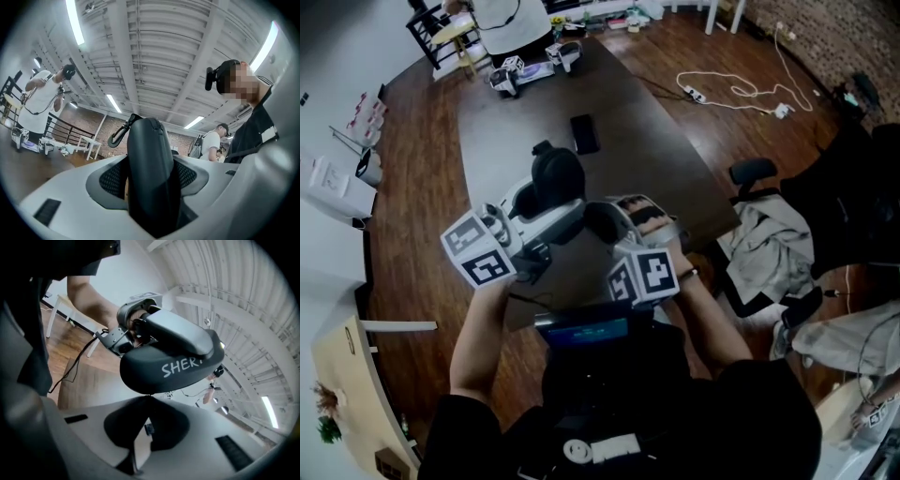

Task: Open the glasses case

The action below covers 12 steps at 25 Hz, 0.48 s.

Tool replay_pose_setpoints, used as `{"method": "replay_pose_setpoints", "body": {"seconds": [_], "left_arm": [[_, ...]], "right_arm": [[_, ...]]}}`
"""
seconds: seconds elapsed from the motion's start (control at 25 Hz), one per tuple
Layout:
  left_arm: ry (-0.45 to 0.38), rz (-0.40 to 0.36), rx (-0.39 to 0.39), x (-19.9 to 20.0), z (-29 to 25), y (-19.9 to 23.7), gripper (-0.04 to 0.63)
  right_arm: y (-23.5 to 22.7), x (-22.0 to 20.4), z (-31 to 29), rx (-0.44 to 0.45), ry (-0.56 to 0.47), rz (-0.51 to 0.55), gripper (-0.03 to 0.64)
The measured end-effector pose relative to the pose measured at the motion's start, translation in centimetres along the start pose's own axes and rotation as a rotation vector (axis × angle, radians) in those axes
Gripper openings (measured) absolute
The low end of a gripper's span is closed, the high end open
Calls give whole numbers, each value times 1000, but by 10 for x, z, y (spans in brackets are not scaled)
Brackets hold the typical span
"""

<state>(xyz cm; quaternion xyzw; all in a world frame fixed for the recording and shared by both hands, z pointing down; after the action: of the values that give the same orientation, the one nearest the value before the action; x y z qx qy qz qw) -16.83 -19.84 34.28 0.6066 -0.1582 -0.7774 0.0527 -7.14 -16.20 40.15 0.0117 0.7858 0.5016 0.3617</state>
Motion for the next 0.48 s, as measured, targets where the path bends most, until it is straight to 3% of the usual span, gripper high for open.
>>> {"method": "replay_pose_setpoints", "body": {"seconds": [0.08,0.28,0.48], "left_arm": [[10,9,1,-5,3,0,278],[150,-2,-29,-12,-3,-9,264],[184,-45,-51,-8,-6,-18,262]], "right_arm": [[2,0,-1,24,3,17,13],[1,2,4,72,13,145,14],[-3,6,8,80,1,181,14]]}}
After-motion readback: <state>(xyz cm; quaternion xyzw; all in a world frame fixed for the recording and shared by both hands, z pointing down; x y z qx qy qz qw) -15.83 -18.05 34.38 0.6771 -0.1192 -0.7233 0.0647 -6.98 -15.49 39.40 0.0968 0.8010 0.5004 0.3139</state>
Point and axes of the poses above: the fingertips, and each gripper's own axes: z backward along the fingers, y to its left, x out of its top, the point moved 7 cm from there along z, backward along the fingers, and after that the axes turned 10 degrees about -x, right-handed, at the moved point
